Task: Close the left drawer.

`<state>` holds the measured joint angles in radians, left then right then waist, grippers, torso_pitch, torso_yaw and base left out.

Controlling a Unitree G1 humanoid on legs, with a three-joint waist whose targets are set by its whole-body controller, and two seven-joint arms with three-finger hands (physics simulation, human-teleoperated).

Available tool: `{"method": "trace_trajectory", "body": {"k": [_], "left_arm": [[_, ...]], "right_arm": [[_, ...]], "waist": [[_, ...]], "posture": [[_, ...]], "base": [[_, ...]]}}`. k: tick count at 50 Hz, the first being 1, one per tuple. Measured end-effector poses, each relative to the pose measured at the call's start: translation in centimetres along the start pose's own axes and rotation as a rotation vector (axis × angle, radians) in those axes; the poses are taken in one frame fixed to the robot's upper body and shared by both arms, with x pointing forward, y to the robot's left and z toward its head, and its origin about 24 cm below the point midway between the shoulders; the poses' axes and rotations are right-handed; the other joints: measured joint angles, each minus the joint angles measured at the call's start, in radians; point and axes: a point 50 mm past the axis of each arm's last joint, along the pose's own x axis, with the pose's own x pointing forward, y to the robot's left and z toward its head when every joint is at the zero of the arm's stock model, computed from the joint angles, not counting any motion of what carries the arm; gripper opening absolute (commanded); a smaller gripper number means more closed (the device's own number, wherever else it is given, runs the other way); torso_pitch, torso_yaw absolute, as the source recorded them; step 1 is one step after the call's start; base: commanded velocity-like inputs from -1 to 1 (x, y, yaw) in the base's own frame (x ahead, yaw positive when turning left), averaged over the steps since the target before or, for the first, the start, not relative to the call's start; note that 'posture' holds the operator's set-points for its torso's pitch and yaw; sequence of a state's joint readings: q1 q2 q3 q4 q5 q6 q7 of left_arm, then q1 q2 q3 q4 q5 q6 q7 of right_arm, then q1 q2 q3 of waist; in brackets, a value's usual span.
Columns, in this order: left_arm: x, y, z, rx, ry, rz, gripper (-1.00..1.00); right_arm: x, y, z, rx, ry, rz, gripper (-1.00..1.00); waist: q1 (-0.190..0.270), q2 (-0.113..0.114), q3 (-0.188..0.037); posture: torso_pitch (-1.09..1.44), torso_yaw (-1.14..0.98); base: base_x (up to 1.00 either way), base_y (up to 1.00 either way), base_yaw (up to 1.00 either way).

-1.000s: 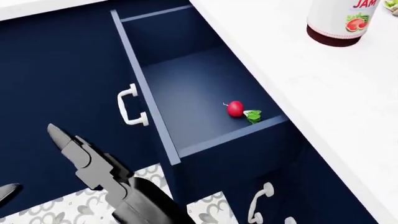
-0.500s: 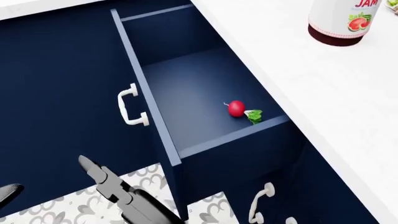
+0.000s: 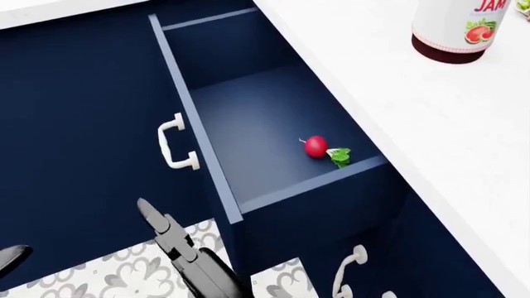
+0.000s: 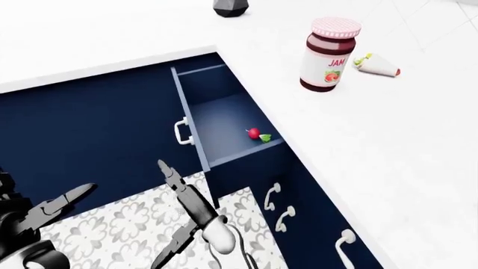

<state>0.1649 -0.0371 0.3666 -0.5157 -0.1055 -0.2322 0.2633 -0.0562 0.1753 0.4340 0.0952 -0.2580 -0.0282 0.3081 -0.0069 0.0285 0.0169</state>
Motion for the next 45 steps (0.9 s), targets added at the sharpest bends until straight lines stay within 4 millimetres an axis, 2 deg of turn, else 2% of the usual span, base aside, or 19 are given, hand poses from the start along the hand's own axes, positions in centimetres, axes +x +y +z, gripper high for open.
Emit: {"method": "trace_trajectory", "body": {"k": [30, 45], "left_arm": [[-0.1, -0.1, -0.2, 0.0, 0.005, -0.003, 1.0], [-0.1, -0.1, -0.2, -0.001, 0.003, -0.006, 1.0]], "right_arm": [[-0.1, -1.6, -0.9, 0.137, -0.03, -0.182, 1.0], [-0.3, -1.7, -1.4, 0.189, -0.032, -0.236, 1.0]], "waist": [[0.001, -0.002, 0.001], [0.005, -0.003, 0.0]], "posture": [[0.0, 0.0], [0.0, 0.0]], "base": [[0.0, 0.0, 0.0], [0.0, 0.0, 0.0]]}}
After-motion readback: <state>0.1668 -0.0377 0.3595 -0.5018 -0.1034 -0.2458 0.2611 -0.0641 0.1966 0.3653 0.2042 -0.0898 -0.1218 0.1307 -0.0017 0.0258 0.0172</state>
